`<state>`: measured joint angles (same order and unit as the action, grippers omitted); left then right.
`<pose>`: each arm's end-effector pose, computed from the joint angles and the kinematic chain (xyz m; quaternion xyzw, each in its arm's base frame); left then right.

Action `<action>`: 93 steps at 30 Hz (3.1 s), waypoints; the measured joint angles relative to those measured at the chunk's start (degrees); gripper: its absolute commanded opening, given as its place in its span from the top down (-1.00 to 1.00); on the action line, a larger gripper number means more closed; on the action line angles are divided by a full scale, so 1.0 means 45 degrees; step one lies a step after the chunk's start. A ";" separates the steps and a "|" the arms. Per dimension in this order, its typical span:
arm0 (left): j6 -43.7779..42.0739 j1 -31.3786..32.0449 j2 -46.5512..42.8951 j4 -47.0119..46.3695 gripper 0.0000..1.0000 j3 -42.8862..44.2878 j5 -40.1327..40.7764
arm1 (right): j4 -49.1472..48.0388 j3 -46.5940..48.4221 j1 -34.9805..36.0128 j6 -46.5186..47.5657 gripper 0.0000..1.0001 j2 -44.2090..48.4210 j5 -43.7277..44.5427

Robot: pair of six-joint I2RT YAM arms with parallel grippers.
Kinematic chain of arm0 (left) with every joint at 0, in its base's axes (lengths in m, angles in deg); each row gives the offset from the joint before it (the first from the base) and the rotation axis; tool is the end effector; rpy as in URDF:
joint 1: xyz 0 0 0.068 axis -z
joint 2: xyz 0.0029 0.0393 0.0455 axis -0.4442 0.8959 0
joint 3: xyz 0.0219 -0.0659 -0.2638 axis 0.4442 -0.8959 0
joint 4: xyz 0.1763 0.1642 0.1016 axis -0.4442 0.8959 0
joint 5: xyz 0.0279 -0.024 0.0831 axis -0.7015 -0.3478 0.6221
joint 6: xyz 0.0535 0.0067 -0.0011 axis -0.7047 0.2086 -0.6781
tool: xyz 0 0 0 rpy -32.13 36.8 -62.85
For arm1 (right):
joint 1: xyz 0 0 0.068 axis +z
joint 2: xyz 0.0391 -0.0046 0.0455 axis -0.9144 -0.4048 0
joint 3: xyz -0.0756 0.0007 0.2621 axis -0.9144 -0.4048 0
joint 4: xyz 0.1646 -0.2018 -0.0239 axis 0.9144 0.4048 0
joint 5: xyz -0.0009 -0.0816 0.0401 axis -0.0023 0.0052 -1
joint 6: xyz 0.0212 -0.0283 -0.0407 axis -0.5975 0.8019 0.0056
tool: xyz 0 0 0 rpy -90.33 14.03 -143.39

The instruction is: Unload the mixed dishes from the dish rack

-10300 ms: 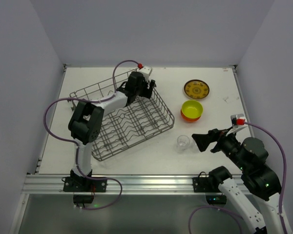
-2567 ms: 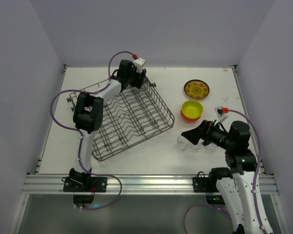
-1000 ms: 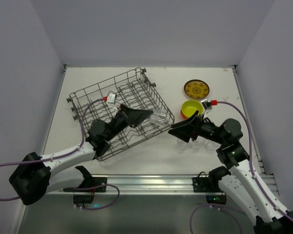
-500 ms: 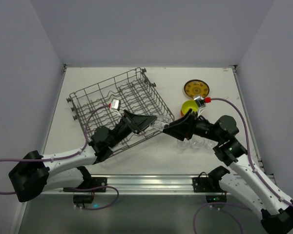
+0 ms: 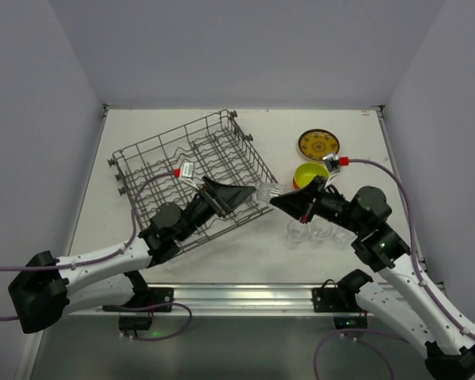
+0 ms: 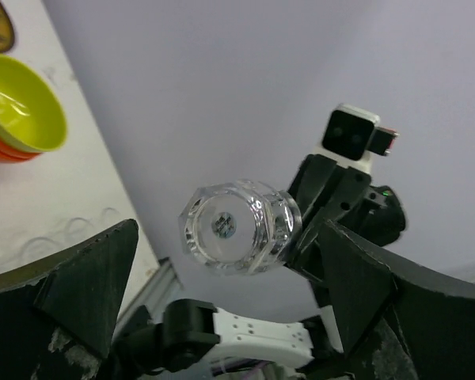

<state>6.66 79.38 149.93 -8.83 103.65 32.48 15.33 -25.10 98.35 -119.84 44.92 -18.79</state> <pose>0.1430 -0.1871 0.2766 -0.1301 0.6012 -0.7004 0.3620 0.1264 0.1018 0.3473 -0.1324 0.6720 0.5800 0.4410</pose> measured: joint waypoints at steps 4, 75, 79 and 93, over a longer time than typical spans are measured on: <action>-0.1263 0.0010 -0.1744 0.3551 -1.00 0.0884 0.1248 | 0.3604 0.1525 0.0005 0.0748 1.00 0.0350 0.2696; -0.8665 -0.0015 -1.1744 1.9511 -1.00 0.2880 0.4867 | 1.0792 0.2220 -1.1691 0.2123 0.10 -0.6115 0.8942; -0.8665 -0.0015 -1.1706 1.9511 -1.00 0.2875 0.4852 | 1.1307 0.2948 -1.1691 0.2195 -0.05 -0.5319 0.9131; -0.8728 -0.0758 -1.1016 1.9482 -1.00 0.2875 0.5037 | 1.2322 0.7150 -1.1540 0.3891 -0.98 0.0884 0.5814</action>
<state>-32.61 75.97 100.36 78.84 116.59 55.14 70.78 7.07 46.42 -102.33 48.90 7.38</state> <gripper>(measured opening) 0.997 0.990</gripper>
